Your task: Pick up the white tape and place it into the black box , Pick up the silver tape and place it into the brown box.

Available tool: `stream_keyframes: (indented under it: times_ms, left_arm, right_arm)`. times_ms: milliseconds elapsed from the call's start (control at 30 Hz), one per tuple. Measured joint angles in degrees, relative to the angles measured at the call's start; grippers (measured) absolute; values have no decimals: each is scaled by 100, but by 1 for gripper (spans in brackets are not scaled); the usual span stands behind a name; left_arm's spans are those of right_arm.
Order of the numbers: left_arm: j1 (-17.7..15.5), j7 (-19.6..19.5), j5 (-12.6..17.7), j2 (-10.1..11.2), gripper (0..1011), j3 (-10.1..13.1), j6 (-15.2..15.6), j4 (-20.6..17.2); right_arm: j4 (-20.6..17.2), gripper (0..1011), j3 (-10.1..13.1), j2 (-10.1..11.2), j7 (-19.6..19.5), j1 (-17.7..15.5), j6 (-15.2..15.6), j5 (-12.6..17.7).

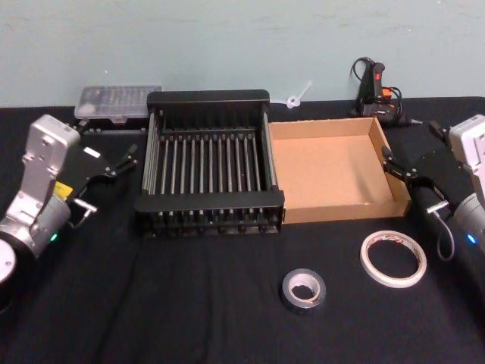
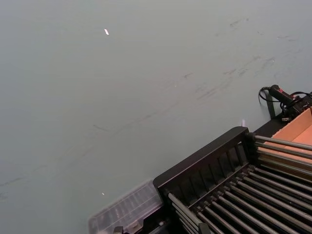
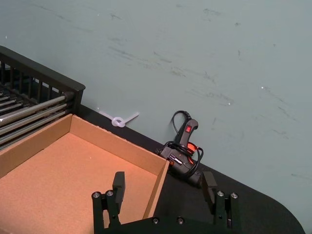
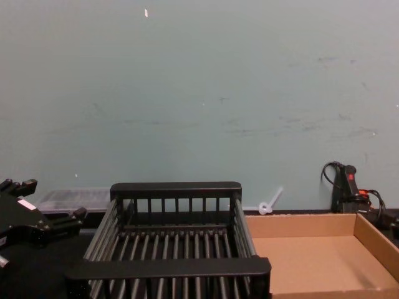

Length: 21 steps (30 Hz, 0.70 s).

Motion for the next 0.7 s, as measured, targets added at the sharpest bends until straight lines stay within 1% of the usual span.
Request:
stream_keyframes:
  times_ms: [700]
  left_arm:
    - [0,0,0,0,1001,0,0,0]
  right_arm:
    - [0,1000,0,0,0,0,0,0]
